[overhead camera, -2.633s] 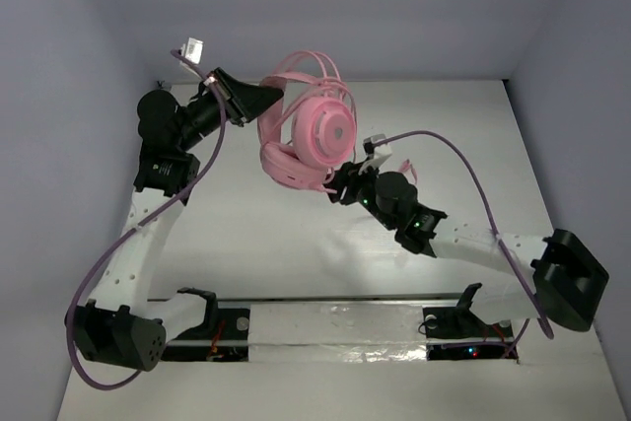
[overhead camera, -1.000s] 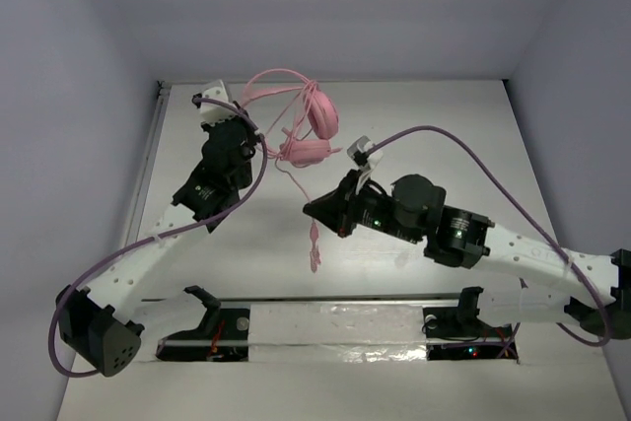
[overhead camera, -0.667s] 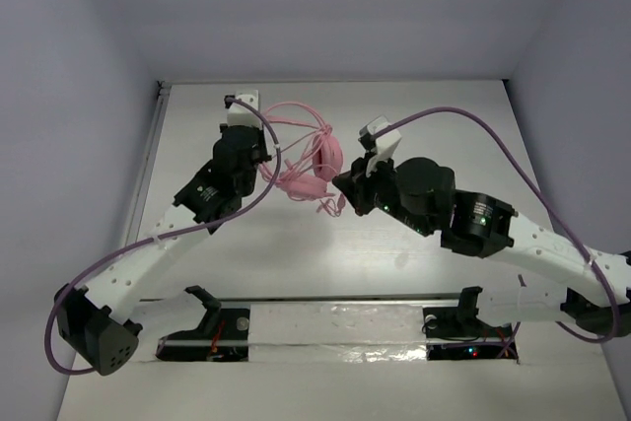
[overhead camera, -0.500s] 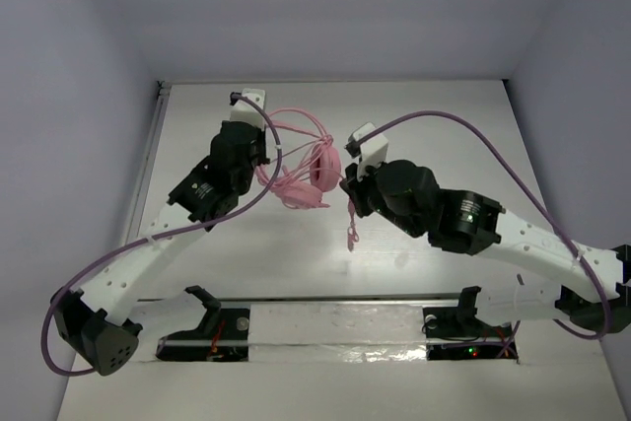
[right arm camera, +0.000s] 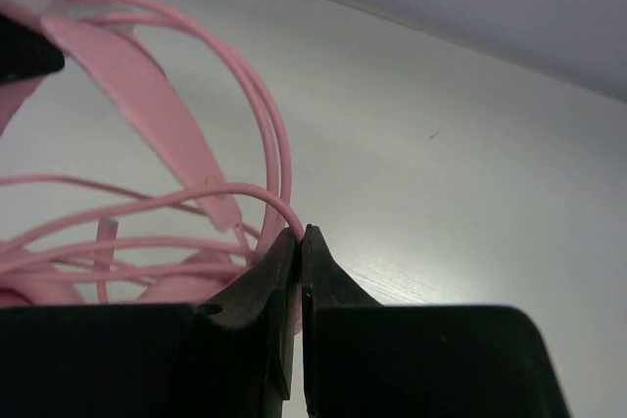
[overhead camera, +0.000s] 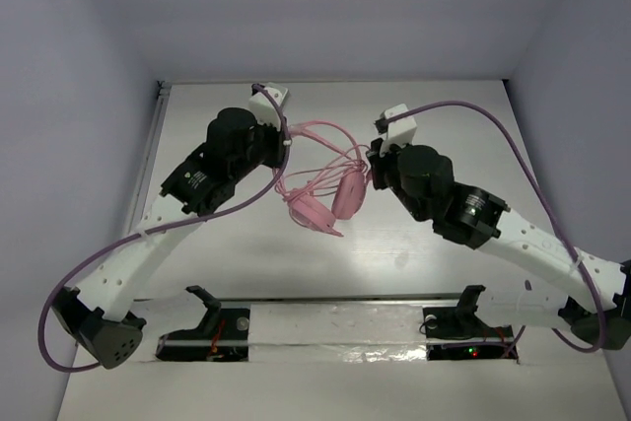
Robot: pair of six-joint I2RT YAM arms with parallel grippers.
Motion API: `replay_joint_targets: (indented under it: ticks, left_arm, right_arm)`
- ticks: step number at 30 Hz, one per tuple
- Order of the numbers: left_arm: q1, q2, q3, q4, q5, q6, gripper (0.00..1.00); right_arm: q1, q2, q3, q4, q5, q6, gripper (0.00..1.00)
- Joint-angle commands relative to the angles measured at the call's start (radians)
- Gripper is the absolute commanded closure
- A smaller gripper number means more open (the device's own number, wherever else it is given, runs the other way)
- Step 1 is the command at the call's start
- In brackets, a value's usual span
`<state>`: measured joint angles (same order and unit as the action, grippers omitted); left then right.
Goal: Wrap the headphones
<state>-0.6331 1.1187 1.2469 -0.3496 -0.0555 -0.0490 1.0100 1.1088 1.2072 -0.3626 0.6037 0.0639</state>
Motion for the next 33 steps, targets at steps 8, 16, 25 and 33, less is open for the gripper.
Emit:
replay_joint_targets:
  ticks: [8, 16, 25, 33]
  left_arm:
    - [0.065, -0.049, -0.021, 0.221, 0.293, -0.222, 1.00]
    - [0.213, -0.069, -0.093, 0.343, 0.443, -0.379, 1.00]
    - [0.254, -0.122, -0.208, 0.485, 0.393, -0.537, 1.00]
    - [0.312, -0.125, -0.237, 0.361, 0.359, -0.617, 1.00]
  right_arm:
    - [-0.034, -0.076, -0.092, 0.277, -0.116, 0.092, 1.00]
    - [-0.062, -0.129, -0.187, 0.330, -0.123, 0.240, 0.83]
    - [-0.080, -0.153, -0.206, 0.352, -0.185, 0.356, 0.31]
    - [-0.080, -0.252, -0.204, 0.315, -0.185, 0.347, 0.27]
